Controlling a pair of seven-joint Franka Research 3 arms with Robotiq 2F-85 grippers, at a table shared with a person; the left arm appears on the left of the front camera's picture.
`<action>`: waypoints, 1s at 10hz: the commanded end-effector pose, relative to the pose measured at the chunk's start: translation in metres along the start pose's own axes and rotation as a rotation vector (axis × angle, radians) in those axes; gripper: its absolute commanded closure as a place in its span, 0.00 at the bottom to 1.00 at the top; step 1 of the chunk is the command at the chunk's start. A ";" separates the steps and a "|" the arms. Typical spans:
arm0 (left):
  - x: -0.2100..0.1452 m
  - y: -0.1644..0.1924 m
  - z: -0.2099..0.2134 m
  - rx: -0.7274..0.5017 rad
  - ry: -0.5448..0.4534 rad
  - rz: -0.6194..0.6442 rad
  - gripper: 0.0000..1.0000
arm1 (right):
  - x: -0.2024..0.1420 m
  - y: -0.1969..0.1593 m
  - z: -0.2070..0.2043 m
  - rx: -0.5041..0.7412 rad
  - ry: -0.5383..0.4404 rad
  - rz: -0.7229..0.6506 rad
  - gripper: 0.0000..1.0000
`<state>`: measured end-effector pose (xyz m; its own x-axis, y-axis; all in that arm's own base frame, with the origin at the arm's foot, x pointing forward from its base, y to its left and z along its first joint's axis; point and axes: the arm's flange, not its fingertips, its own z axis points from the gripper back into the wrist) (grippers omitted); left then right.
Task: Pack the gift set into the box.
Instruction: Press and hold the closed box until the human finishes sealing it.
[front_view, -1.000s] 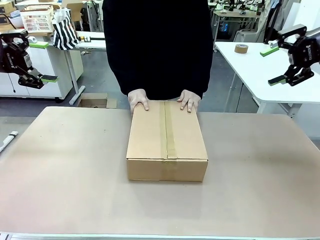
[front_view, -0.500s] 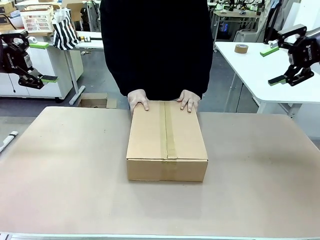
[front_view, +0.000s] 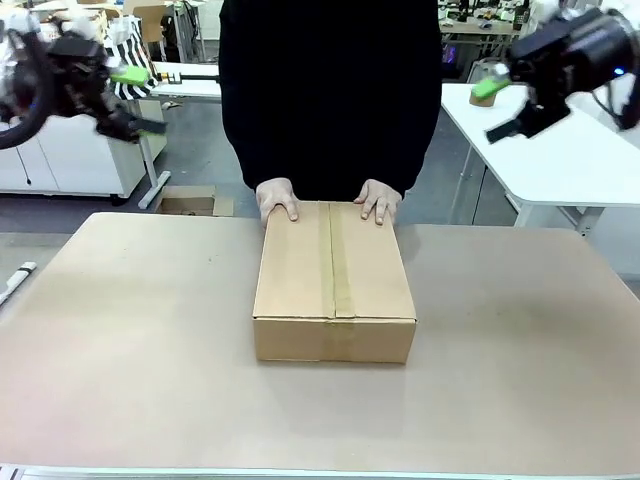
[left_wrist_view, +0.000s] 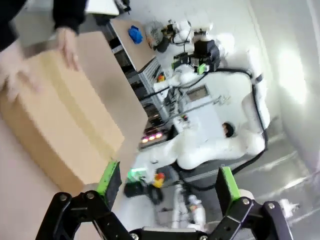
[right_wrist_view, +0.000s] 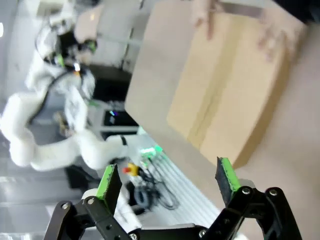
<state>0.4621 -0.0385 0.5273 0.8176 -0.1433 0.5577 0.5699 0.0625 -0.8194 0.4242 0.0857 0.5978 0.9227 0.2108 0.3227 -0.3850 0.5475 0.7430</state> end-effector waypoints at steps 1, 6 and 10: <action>-0.008 -0.011 -0.029 -0.004 0.016 -0.324 0.00 | -0.013 0.026 -0.045 0.117 -0.076 1.062 0.00; 0.002 -0.028 -0.052 0.027 0.063 -0.441 0.00 | -0.016 0.059 -0.075 -0.095 0.112 0.483 0.00; -0.012 0.020 -0.112 -0.004 0.057 -0.892 0.00 | -0.028 0.011 -0.087 0.495 0.058 1.244 0.00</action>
<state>0.4450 -0.1228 0.5193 0.2661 -0.2397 0.9336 0.9566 -0.0534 -0.2864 0.3843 0.1727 0.5649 0.2578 0.5752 0.7763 -0.9637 0.0952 0.2495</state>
